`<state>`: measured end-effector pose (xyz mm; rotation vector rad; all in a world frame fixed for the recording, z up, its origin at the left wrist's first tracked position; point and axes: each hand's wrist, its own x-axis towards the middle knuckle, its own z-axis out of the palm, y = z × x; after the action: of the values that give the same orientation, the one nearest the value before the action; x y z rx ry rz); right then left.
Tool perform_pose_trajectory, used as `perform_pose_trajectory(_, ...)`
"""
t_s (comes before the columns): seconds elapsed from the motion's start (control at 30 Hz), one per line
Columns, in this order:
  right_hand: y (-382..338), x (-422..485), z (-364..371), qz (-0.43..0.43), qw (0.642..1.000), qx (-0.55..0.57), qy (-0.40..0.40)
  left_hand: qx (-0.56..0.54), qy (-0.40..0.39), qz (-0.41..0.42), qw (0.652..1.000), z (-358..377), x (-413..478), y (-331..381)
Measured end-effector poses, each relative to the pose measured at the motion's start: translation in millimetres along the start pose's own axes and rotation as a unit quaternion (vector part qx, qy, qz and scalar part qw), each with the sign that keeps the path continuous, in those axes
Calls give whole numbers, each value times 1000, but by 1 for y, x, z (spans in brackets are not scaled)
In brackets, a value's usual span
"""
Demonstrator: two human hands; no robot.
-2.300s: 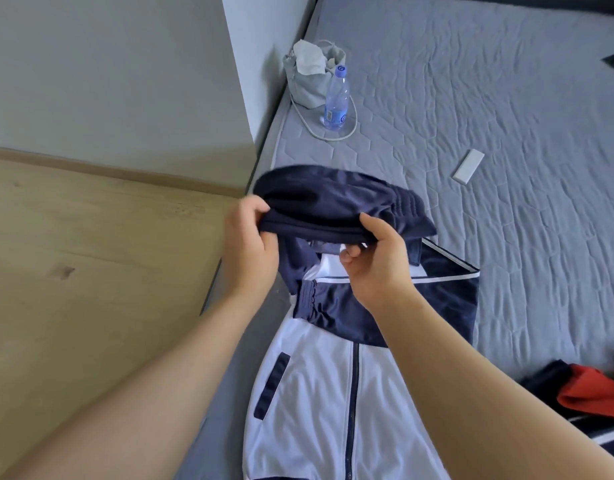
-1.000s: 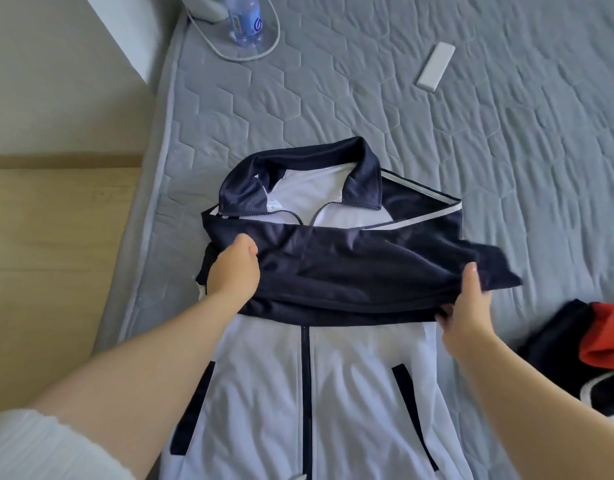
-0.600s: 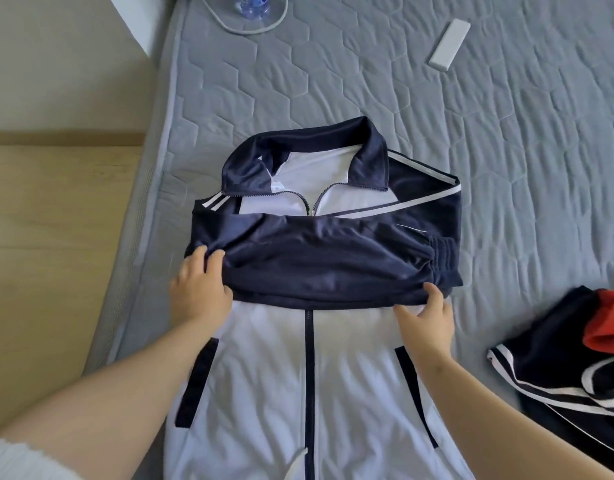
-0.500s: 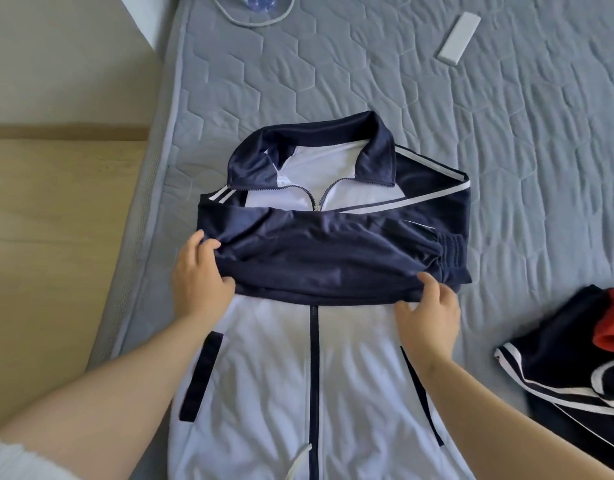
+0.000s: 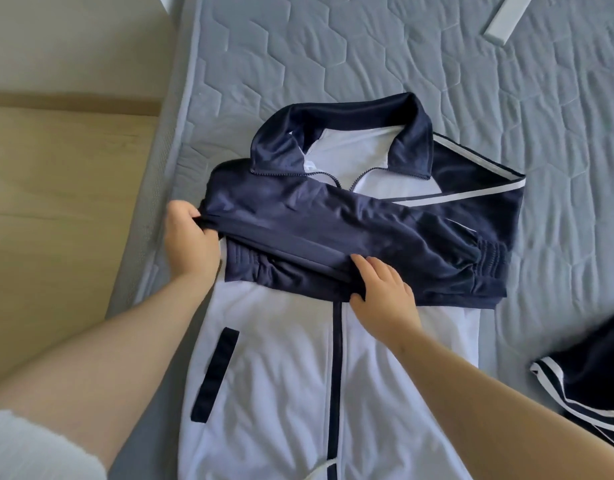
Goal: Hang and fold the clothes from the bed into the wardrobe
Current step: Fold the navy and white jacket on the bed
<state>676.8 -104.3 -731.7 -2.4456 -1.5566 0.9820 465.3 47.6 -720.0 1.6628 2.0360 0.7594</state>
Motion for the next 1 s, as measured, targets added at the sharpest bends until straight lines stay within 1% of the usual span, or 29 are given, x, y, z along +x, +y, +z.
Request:
perform_pose_trajectory(0.03, -1, 0, 1, 2, 1000, -6, -10, -17, 25, -60, 998, 1, -1, -1)
perform_pose_trajectory(0.07, -1, 0, 2, 10, 1000, -9, -20, -16, 34, -121, 992, 1, -6, -4)
perform_pose_trajectory(0.1, 0, 1, 3, 20, 999, -11, -31, 6, 22, -164, 986, 2, -13, -8)
perform_pose_trajectory(0.13, 2, 1, 3, 30, 999, -18, -40, 59, -20, -175, 983, 3, -24, -13)
perform_pose_trajectory(0.2, 3, 1, 4, 43, 997, -40, -50, 185, -143, -130, 964, 4, -49, -24)
perform_pose_trajectory(0.23, 3, 1, 4, 50, 996, -45, -50, 215, -183, -112, 953, 2, -58, -29)
perform_pose_trajectory(0.27, 1, 2, 3, 56, 996, -48, -46, 225, -200, -108, 948, -1, -62, -32)
perform_pose_trajectory(0.3, -2, 2, 3, 59, 996, -52, -35, 196, -190, -122, 954, -3, -60, -33)
perform_pose_trajectory(0.33, -5, 1, 3, 54, 997, -56, -18, 146, -165, -134, 966, -5, -55, -31)
perform_pose_trajectory(0.37, -8, 1, 4, 39, 997, -60, 2, 87, -108, -118, 983, -7, -50, -28)
perform_pose_trajectory(0.4, -11, 0, 4, 11, 998, -63, 20, 38, -47, -49, 997, -9, -46, -21)
perform_pose_trajectory(0.43, -13, -1, 6, -21, 997, -71, 28, 13, -15, 72, 997, -11, -45, -14)
perform_pose_trajectory(0.47, -14, -2, 8, -49, 995, -83, 29, 26, -36, 213, 976, -11, -47, -9)
perform_pose_trajectory(0.5, -15, -2, 10, -66, 993, -97, 27, 71, -80, 345, 932, -8, -51, -10)
perform_pose_trajectory(0.53, -16, -1, 11, -69, 992, -107, 24, 140, -124, 443, 877, -6, -53, -11)
perform_pose_trajectory(0.57, -16, 0, 11, -66, 991, -114, 22, 207, -142, 506, 825, -5, -53, -14)
perform_pose_trajectory(0.6, -15, 1, 11, -66, 990, -121, 19, 256, -135, 536, 793, -4, -52, -18)
perform_pose_trajectory(0.63, -13, 1, 10, -70, 989, -131, 14, 294, -121, 540, 779, -5, -48, -20)
perform_pose_trajectory(0.67, -11, 0, 10, -74, 987, -142, 10, 327, -98, 531, 776, -7, -42, -20)
perform_pose_trajectory(0.7, -7, -3, 10, -75, 986, -148, 6, 345, -89, 512, 782, -9, -36, -18)
perform_pose_trajectory(0.73, -5, -7, 10, -72, 987, -145, 1, 354, -95, 480, 797, -11, -32, -15)
perform_pose_trajectory(0.77, -2, -13, 11, -67, 988, -137, -7, 355, -120, 441, 815, -12, -30, -13)
perform_pose_trajectory(0.83, 2, -26, 13, -54, 991, -123, -19, 340, -216, 333, 852, -11, -38, -8)
perform_pose_trajectory(0.87, 4, -32, 13, -47, 992, -117, -21, 317, -248, 288, 869, -10, -43, -4)
perform_pose_trajectory(0.9, 4, -35, 13, -41, 993, -112, -22, 277, -255, 271, 886, -9, -47, 2)
perform_pose_trajectory(0.97, 4, -36, 10, -34, 995, -97, -17, 156, -238, 232, 930, -6, -49, 19)
perform_pose_trajectory(1.0, 3, -34, 6, -28, 996, -81, -13, 83, -230, 180, 953, -3, -45, 30)
